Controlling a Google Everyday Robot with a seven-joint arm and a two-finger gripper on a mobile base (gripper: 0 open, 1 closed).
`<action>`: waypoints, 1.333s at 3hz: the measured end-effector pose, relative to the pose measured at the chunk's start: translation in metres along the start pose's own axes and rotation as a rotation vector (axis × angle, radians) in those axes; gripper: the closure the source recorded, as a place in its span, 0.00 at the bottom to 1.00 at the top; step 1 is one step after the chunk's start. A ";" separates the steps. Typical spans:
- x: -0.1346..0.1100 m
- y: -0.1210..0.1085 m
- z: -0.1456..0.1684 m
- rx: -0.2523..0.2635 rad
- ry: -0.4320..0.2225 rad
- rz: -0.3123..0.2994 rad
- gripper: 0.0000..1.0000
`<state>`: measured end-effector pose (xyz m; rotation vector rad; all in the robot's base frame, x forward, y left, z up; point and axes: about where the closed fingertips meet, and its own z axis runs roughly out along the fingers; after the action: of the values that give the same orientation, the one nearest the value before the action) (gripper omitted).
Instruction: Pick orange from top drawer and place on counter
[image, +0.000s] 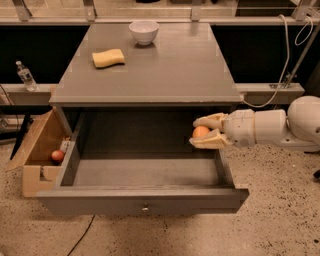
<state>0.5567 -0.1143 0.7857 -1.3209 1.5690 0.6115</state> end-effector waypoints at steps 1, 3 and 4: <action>-0.043 -0.055 -0.017 0.051 0.003 0.000 1.00; -0.095 -0.126 -0.026 0.166 0.017 -0.006 1.00; -0.095 -0.126 -0.026 0.167 0.017 -0.006 1.00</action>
Offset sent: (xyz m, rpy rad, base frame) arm 0.1084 -0.0346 0.1565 -0.0287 -0.1425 -0.1496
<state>0.6617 -0.1290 0.9054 -1.2081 1.5934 0.4564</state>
